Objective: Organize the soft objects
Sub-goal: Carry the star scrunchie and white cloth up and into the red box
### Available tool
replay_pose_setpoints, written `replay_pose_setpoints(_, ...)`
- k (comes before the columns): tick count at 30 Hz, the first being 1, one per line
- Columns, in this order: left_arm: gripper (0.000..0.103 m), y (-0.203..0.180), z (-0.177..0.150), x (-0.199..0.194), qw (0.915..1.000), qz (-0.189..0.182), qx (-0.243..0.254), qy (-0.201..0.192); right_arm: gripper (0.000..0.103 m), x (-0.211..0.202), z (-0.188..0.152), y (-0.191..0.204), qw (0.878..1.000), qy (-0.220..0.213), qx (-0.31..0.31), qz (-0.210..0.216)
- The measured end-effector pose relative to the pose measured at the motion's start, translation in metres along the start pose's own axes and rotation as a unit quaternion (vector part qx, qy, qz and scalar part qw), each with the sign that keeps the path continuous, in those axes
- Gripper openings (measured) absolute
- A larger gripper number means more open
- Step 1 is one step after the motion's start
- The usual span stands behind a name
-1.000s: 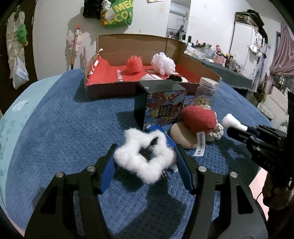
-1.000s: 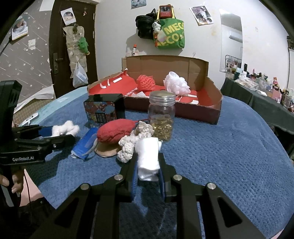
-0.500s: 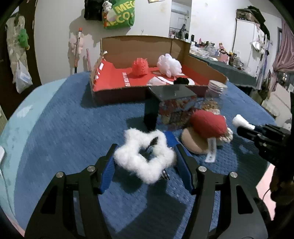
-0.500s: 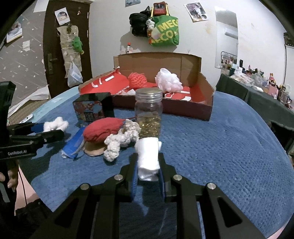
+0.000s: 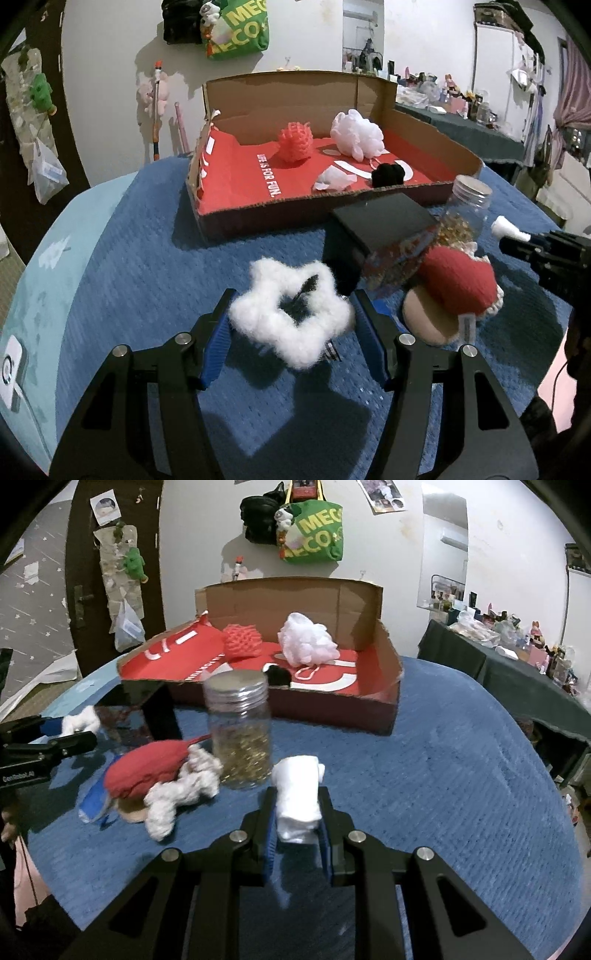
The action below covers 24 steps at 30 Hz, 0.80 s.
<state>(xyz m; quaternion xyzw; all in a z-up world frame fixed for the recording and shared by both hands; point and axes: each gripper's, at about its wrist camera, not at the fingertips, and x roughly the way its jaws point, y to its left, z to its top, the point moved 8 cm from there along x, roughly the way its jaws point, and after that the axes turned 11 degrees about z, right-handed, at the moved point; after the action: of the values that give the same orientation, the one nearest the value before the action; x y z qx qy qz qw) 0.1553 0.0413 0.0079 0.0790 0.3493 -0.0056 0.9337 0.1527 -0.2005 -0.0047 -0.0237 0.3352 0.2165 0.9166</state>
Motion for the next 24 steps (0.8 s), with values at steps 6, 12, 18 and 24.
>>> replay_pose_setpoints(6, 0.059, 0.004, 0.017, 0.007, 0.9999, 0.003, 0.014, -0.001, 0.021, 0.007, 0.013, -0.016, 1.000, 0.010, -0.001, -0.012)
replay_pose_setpoints(12, 0.059, 0.007, 0.034, 0.012, 0.9998, 0.004, 0.021, -0.004, 0.021, 0.013, 0.029, -0.022, 1.000, 0.014, -0.009, -0.014)
replay_pose_setpoints(18, 0.059, 0.009, 0.048, 0.017, 0.9997, -0.006, 0.022, -0.004, 0.021, 0.017, 0.046, -0.024, 1.000, 0.013, -0.012, -0.001)
replay_pose_setpoints(24, 0.059, 0.010, 0.065, 0.020, 0.9993, -0.033, 0.014, -0.003, 0.021, 0.021, 0.066, -0.023, 1.000, 0.006, -0.011, 0.016)
